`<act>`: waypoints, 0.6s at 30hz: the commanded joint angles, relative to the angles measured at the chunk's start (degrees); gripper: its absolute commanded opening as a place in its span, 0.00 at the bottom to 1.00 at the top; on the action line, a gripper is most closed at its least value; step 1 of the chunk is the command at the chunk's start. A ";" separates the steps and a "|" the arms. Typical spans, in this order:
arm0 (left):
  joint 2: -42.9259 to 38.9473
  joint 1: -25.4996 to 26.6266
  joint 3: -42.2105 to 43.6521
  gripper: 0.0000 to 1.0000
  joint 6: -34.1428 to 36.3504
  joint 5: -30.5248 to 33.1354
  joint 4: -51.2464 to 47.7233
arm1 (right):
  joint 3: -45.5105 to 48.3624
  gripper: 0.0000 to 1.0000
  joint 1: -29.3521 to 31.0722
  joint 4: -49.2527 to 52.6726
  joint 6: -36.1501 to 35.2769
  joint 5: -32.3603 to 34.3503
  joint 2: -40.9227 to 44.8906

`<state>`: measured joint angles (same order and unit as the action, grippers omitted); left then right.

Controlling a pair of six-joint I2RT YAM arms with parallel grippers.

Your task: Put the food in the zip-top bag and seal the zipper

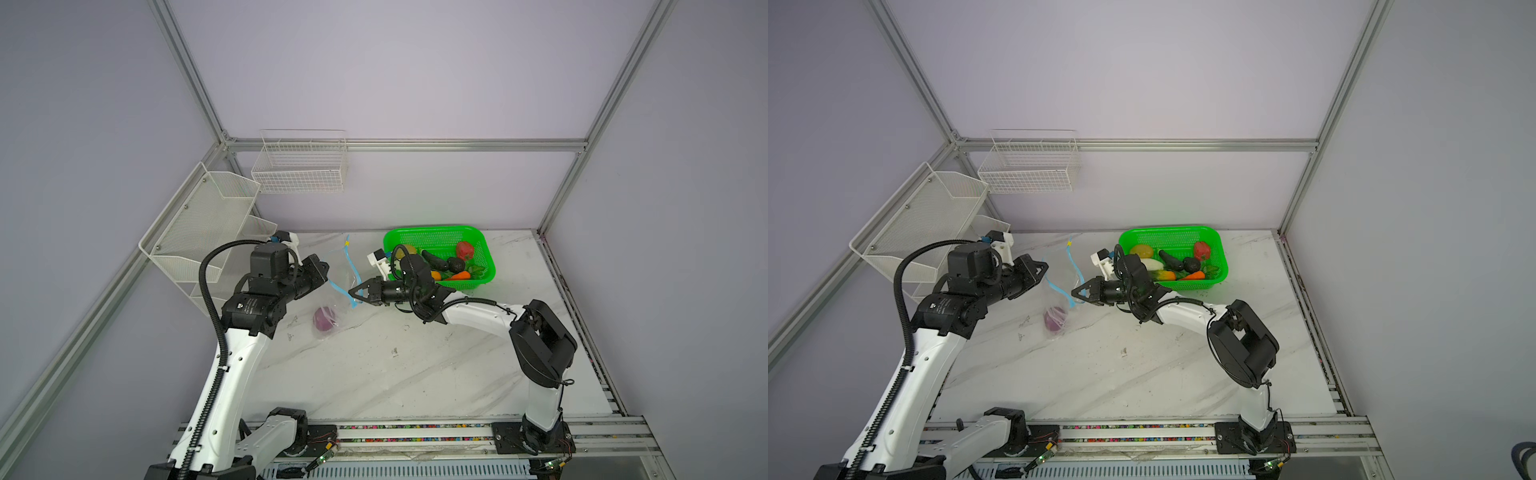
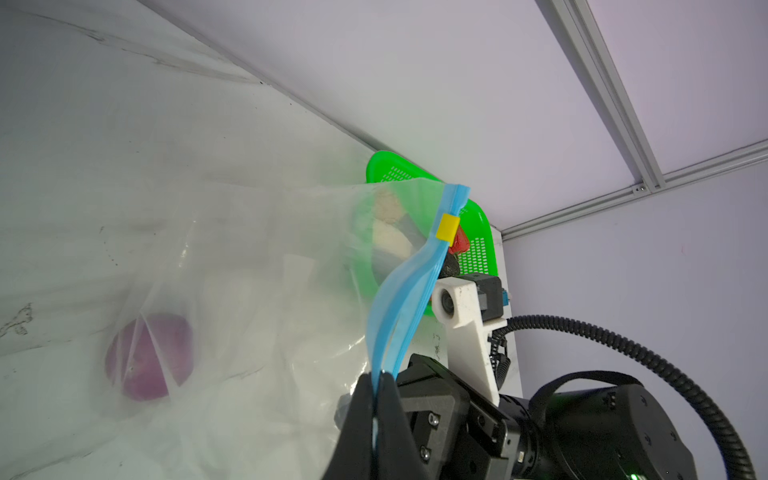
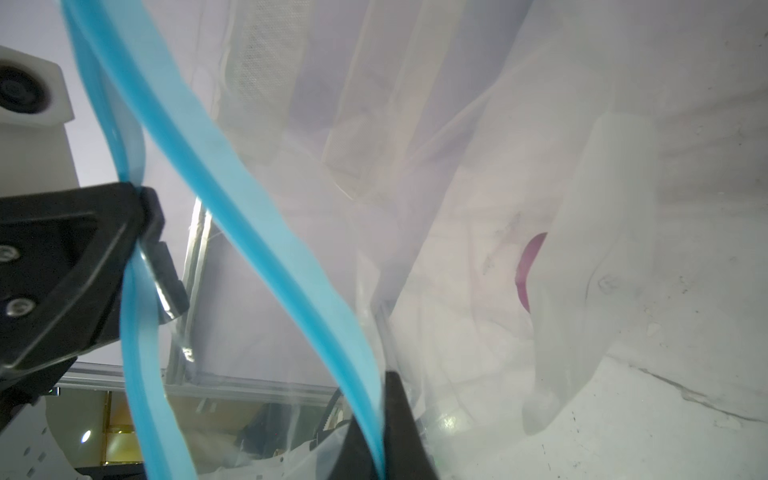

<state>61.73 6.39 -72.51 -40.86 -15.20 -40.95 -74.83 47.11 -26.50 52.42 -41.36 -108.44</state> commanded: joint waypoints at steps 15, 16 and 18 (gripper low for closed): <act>5.39 1.96 9.53 0.00 -0.90 -9.12 13.18 | 8.94 0.40 -4.26 2.36 -1.90 5.42 8.04; 5.43 2.04 9.75 0.00 -0.98 -9.35 13.56 | 9.39 0.41 -4.48 3.16 -2.29 5.86 8.89; 5.63 2.21 9.99 0.00 -1.06 -9.58 14.11 | 9.50 0.45 -4.81 6.11 -3.62 7.30 10.58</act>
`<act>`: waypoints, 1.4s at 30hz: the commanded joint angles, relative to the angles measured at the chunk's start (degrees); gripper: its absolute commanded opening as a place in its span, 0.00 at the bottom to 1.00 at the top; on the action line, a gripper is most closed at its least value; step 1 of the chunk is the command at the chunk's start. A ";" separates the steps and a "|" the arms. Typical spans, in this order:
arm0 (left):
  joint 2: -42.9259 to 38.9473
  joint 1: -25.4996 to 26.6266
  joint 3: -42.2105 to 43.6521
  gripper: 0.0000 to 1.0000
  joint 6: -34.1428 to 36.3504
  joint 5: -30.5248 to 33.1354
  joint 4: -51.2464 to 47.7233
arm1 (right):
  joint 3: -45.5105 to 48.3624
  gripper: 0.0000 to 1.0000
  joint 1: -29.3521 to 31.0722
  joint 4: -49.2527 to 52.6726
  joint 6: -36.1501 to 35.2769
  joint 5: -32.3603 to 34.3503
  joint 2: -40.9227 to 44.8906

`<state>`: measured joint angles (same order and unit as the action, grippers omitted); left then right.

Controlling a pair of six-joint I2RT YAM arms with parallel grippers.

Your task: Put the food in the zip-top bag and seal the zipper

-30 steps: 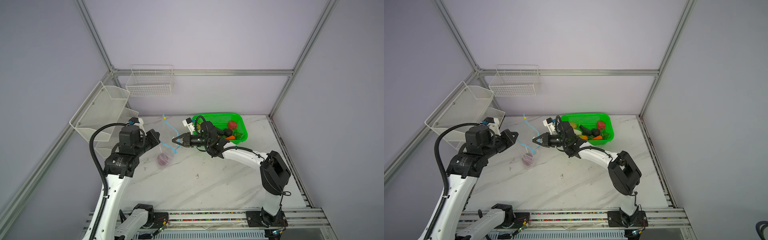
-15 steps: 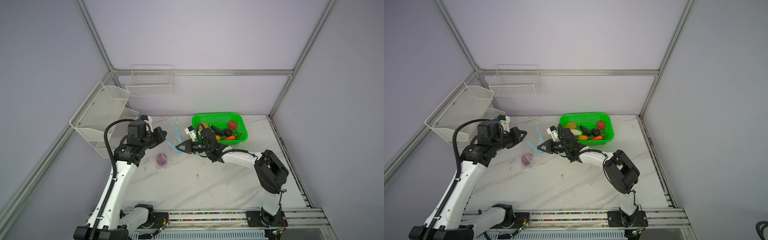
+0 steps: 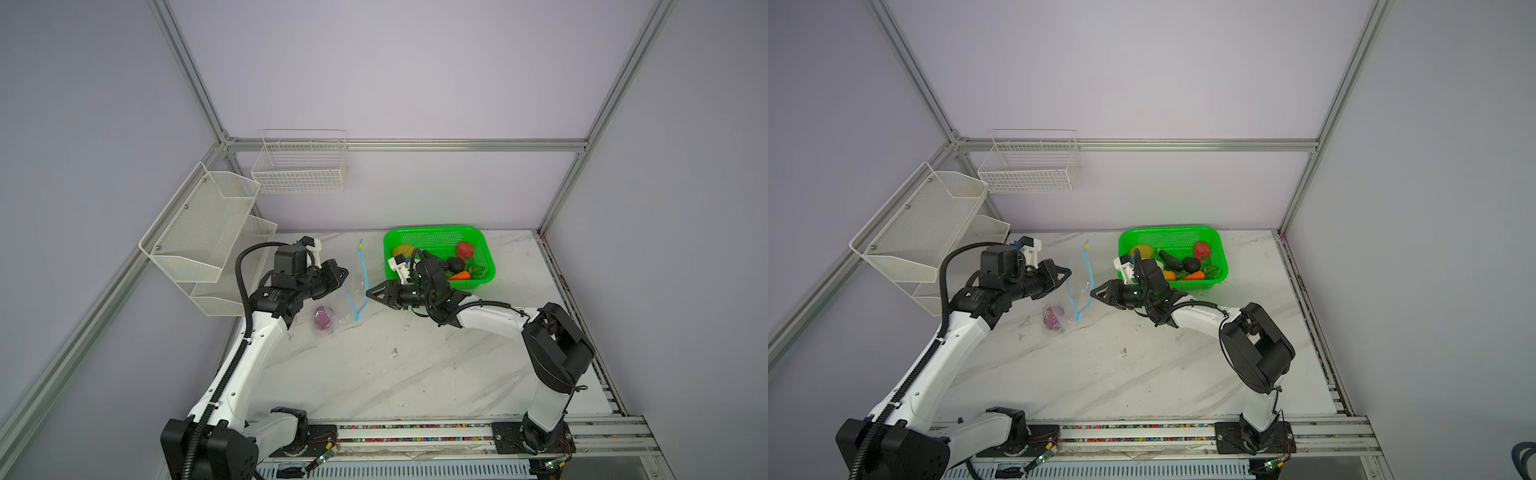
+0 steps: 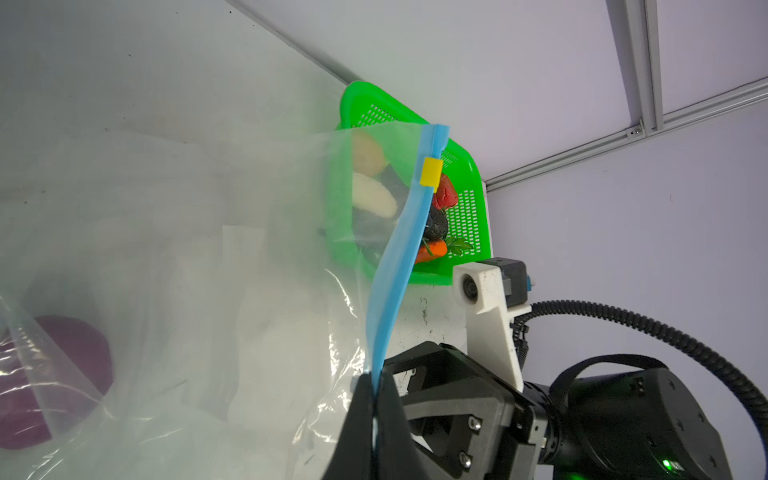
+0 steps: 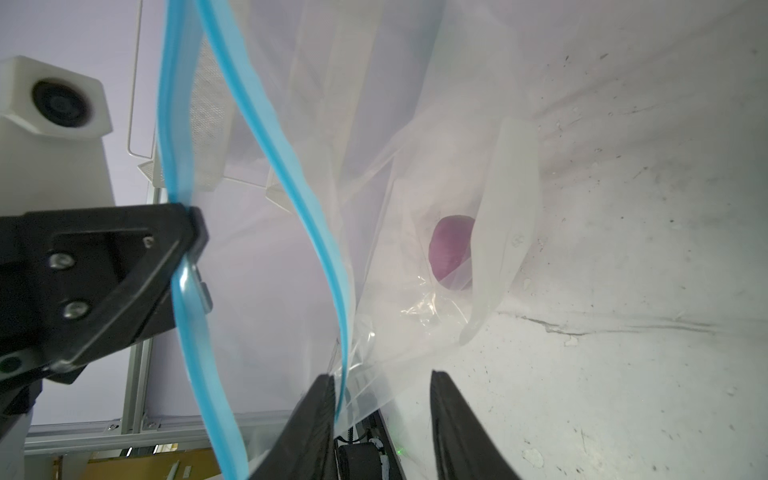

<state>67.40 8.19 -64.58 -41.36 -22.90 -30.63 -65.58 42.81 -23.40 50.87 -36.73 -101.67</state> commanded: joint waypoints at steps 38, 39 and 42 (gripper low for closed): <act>7.66 2.43 1.03 0.00 1.11 -9.79 8.05 | -57.99 0.54 -20.50 66.69 -63.56 39.26 -32.26; 7.75 2.41 1.10 0.00 1.02 -9.76 8.13 | -59.49 0.54 -20.62 67.59 -64.15 39.15 -33.18; 7.98 2.55 1.38 0.00 0.93 -9.91 8.53 | -62.32 0.54 -20.79 69.84 -64.89 37.87 -35.41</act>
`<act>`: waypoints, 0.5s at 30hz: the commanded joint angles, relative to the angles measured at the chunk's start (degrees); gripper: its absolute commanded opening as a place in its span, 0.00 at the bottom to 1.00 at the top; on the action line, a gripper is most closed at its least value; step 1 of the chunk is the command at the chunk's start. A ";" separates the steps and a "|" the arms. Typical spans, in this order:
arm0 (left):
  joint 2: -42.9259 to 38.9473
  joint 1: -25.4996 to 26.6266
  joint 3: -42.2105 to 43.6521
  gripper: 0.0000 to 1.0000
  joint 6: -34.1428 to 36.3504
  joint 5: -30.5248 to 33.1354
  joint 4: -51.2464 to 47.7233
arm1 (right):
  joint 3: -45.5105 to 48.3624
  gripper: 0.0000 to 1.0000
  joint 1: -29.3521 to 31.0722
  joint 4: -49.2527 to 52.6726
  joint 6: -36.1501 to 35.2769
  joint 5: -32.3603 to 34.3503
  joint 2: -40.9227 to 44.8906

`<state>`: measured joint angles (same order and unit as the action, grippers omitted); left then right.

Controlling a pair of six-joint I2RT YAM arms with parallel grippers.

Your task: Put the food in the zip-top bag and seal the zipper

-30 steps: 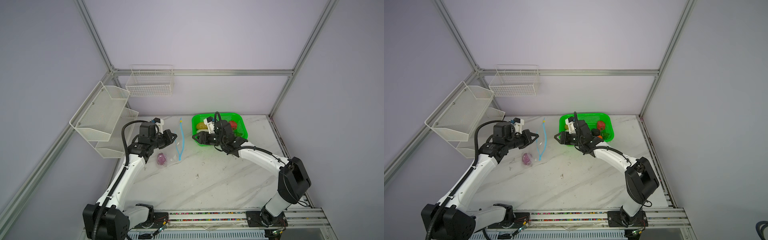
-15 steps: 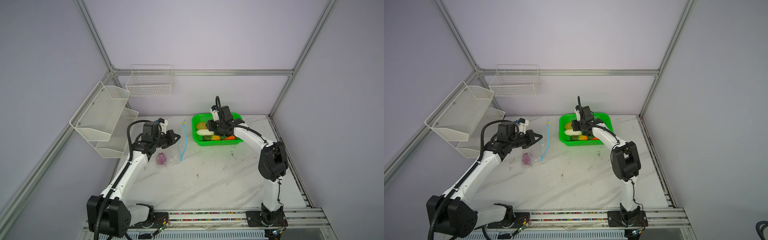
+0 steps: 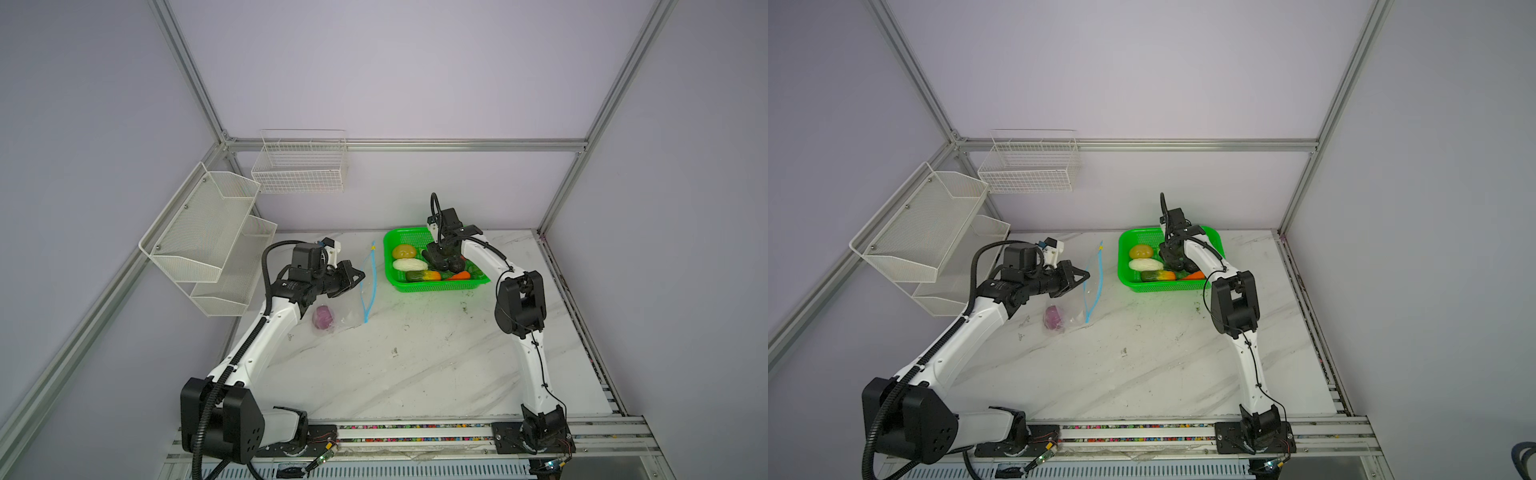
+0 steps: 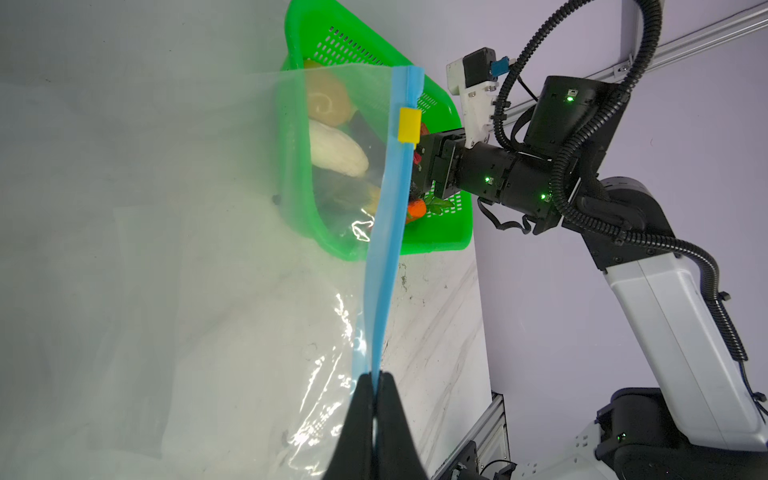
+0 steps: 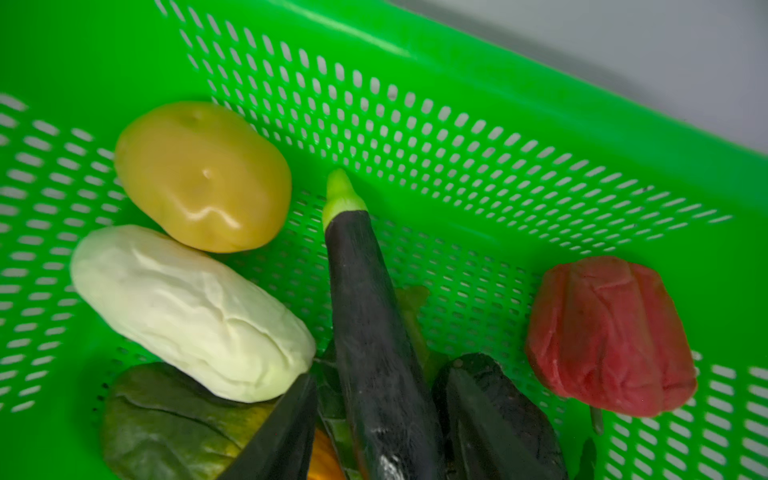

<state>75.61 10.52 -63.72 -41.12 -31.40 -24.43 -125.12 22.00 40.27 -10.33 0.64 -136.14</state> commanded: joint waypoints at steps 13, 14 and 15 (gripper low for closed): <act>0.94 0.29 0.14 0.00 0.10 -2.35 2.93 | -12.39 0.53 0.13 11.41 -4.05 -0.61 -10.17; 0.96 0.29 0.09 0.00 -0.01 -2.43 3.05 | -13.27 0.53 0.11 11.73 -4.09 -0.19 -10.92; 0.95 0.37 0.18 0.00 -0.12 -2.44 3.15 | -14.32 0.54 0.14 11.99 -4.00 0.33 -11.59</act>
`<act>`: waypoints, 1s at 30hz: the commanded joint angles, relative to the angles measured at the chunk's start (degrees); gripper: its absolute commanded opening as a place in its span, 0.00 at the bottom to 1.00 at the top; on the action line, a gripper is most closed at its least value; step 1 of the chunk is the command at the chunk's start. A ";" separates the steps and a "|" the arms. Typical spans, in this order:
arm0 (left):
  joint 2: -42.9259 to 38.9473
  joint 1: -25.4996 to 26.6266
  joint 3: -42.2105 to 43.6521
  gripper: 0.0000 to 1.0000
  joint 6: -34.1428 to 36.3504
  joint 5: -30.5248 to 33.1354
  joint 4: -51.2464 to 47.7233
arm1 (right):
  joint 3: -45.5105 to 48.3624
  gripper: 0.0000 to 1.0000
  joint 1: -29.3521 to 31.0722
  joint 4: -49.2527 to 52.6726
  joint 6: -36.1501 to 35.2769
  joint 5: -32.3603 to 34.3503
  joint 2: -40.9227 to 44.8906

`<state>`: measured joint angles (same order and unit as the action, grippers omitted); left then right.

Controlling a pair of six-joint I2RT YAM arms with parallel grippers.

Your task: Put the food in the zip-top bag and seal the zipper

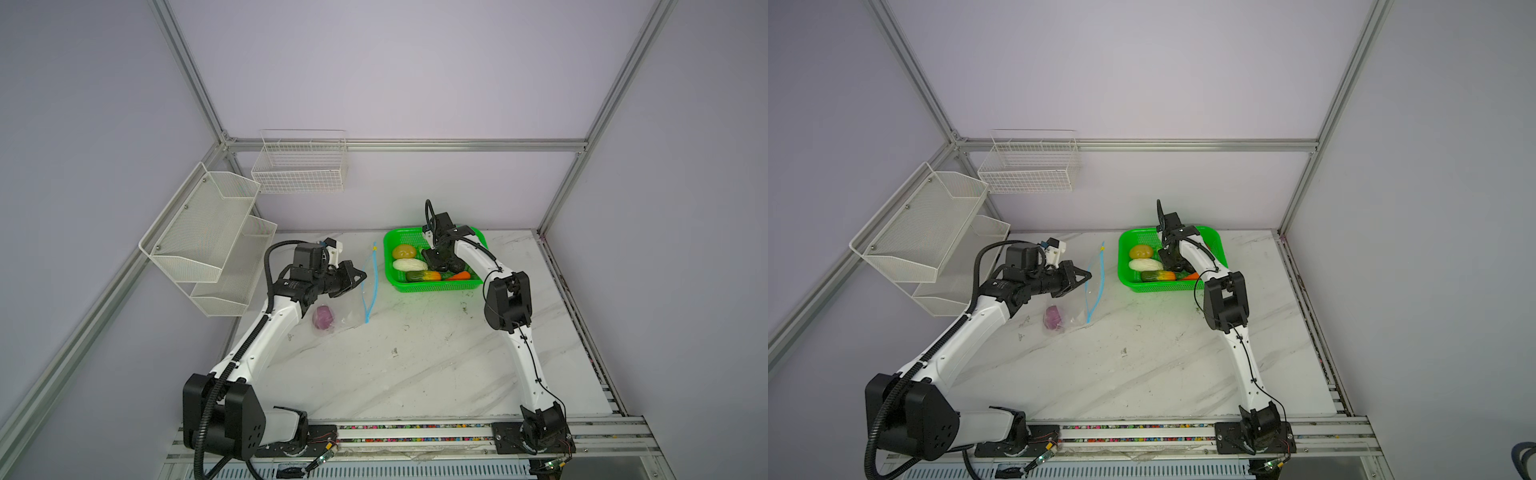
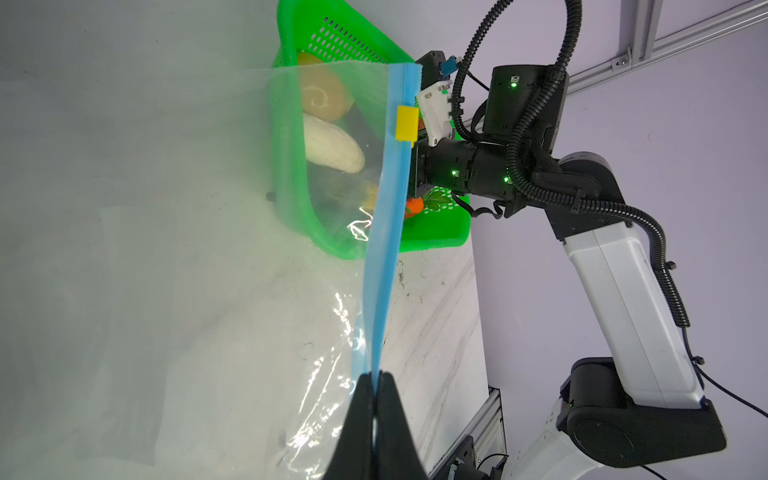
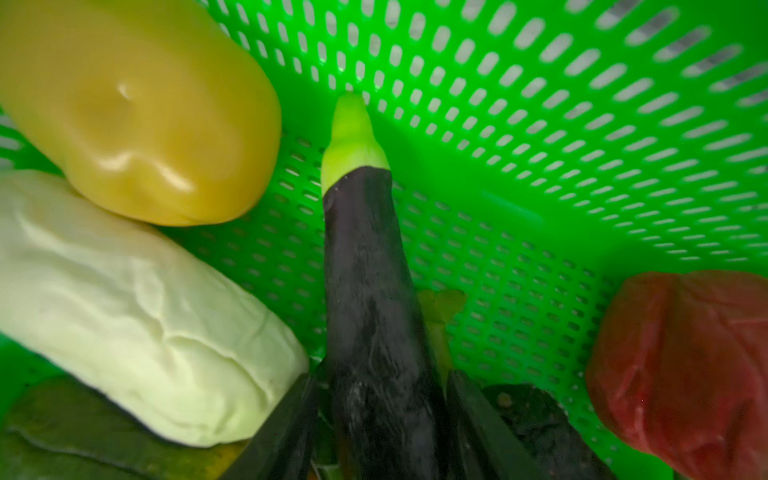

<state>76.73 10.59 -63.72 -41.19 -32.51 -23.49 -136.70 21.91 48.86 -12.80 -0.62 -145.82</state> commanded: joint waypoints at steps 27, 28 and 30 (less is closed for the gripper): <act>0.18 0.97 -0.03 0.00 -0.47 -1.01 2.44 | -9.04 0.53 1.70 -4.37 -1.70 4.05 -8.26; 0.19 1.01 0.04 0.00 -0.47 -0.92 2.45 | -9.20 0.51 1.82 -4.37 -1.71 4.22 -8.47; 0.13 1.01 0.08 0.00 -0.47 -0.88 2.42 | -9.52 0.47 2.00 -4.47 -1.62 4.33 -8.51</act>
<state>77.14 11.11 -63.72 -41.34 -32.77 -23.18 -144.66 23.18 45.10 -13.43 2.76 -153.34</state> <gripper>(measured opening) 0.047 0.490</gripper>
